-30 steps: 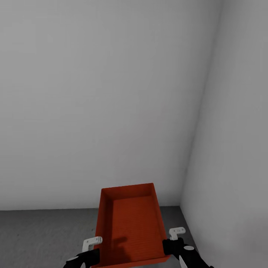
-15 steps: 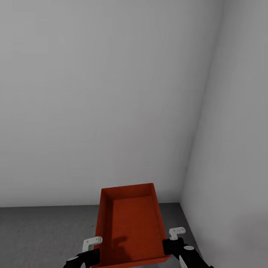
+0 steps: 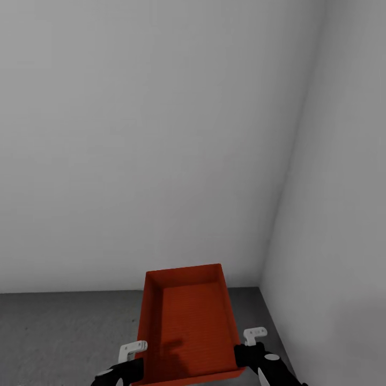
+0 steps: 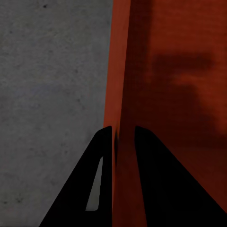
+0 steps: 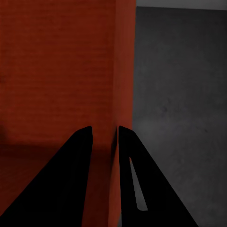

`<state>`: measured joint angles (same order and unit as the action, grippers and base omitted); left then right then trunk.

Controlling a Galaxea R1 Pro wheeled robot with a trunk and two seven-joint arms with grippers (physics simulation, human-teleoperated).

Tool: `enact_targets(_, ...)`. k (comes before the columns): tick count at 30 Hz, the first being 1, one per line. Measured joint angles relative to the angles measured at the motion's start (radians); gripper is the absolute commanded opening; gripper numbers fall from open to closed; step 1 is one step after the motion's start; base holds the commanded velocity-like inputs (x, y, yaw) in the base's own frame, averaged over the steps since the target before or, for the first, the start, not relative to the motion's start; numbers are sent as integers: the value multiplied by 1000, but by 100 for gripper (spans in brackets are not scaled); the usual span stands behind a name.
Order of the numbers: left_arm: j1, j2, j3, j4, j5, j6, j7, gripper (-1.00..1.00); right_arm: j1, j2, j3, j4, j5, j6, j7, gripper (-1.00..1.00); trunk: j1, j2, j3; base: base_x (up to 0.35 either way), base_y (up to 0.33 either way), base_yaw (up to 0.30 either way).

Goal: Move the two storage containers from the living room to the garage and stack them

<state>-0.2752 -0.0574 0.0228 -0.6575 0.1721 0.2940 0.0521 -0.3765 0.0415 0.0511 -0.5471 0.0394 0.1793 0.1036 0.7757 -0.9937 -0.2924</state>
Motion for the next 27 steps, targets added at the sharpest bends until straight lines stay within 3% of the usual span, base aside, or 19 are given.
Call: enact_targets(27, 0, -1, 2, 0, -2, 0, 0, -100, 0, -1, 0, 0, 0, 0, 1, -100, 104, -189, -128, 0, 0, 0)
